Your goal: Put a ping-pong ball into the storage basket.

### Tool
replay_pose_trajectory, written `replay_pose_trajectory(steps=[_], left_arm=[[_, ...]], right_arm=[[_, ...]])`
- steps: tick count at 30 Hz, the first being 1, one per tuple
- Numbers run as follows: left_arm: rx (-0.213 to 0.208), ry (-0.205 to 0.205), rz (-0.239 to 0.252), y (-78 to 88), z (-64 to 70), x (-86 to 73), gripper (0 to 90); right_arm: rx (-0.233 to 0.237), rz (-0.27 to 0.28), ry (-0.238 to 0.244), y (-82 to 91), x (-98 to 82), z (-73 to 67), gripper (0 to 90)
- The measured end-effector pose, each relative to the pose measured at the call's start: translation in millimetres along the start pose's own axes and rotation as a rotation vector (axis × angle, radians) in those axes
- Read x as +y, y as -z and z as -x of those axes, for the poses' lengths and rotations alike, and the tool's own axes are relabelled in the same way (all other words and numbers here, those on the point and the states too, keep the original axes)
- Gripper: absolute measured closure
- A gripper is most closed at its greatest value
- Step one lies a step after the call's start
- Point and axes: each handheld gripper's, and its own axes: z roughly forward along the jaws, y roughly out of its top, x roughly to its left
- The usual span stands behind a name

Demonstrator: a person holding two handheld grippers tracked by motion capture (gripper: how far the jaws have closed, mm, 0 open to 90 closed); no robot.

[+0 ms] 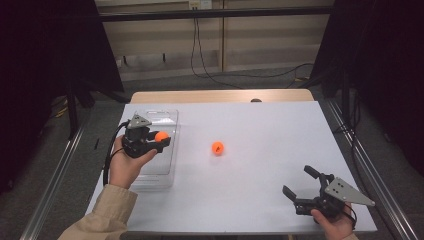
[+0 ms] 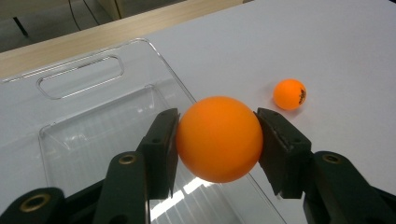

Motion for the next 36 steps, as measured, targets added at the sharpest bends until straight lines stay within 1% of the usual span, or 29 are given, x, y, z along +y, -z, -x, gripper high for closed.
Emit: replay_pose_trajectory(steps=[13, 15, 17, 18, 23, 31, 32, 33, 34, 36], left_arm=[[0.017, 0.007, -0.011, -0.4, -6.5, -4.3, 51.0], [0.019, 0.019, -0.007, -0.7, -7.7, -5.1, 50.9], [0.025, 0.014, -0.011, -0.8, -9.5, -5.9, 51.0], [0.025, 0.026, -0.009, -1.1, -9.5, -6.5, 50.9], [0.032, 0.029, -0.009, -1.6, -11.5, -7.9, 50.9], [0.043, 0.031, -0.02, -4.6, -14.5, -9.6, 50.9], [0.042, 0.038, -0.019, -5.0, -14.6, -9.9, 50.9], [0.045, 0.034, -0.021, -5.4, -15.5, -10.3, 50.9], [0.045, 0.042, -0.02, -6.4, -15.2, -10.9, 50.9], [0.05, 0.038, -0.025, -7.8, -16.1, -11.9, 50.9]], right_arm=[[0.001, -0.002, 0.003, 0.1, 0.0, 0.1, 1.0], [0.001, -0.001, 0.001, 0.0, 0.0, 0.1, 1.0], [0.0, -0.001, 0.002, 0.2, 0.0, 0.1, 1.0], [0.002, -0.001, 0.002, 0.2, 0.0, 0.1, 1.0], [0.001, 0.0, 0.003, 0.2, 0.2, 0.1, 1.0], [0.002, 0.0, 0.003, 0.1, 0.3, -0.3, 1.0], [0.002, -0.001, 0.003, 0.2, 0.3, -0.1, 1.0], [0.001, -0.001, 0.003, 0.2, 0.2, -0.1, 1.0], [0.001, -0.001, 0.004, 0.3, 0.2, 0.1, 1.0], [0.0, 0.003, 0.001, 0.4, 0.4, 0.0, 1.0]])
